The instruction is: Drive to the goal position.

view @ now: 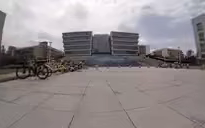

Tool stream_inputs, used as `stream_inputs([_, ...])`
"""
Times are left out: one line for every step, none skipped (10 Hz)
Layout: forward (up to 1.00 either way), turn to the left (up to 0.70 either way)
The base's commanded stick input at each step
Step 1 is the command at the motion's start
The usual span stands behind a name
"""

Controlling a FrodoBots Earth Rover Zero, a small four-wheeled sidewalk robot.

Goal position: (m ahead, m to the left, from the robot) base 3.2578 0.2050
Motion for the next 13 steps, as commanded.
stream_inputs([1.0, 0.0])
stream_inputs([1.0, 0.0])
stream_inputs([1.0, 0.0])
stream_inputs([1.0, 0.0])
stream_inputs([1.0, 0.0])
stream_inputs([1.0, 0.0])
stream_inputs([1.0, 0.0])
stream_inputs([1.0, 0.0])
stream_inputs([1.0, 0.0])
stream_inputs([1.0, 0.07])
stream_inputs([1.0, 0.19])
stream_inputs([1.0, 0.07])
stream_inputs([1.0, 0.03])
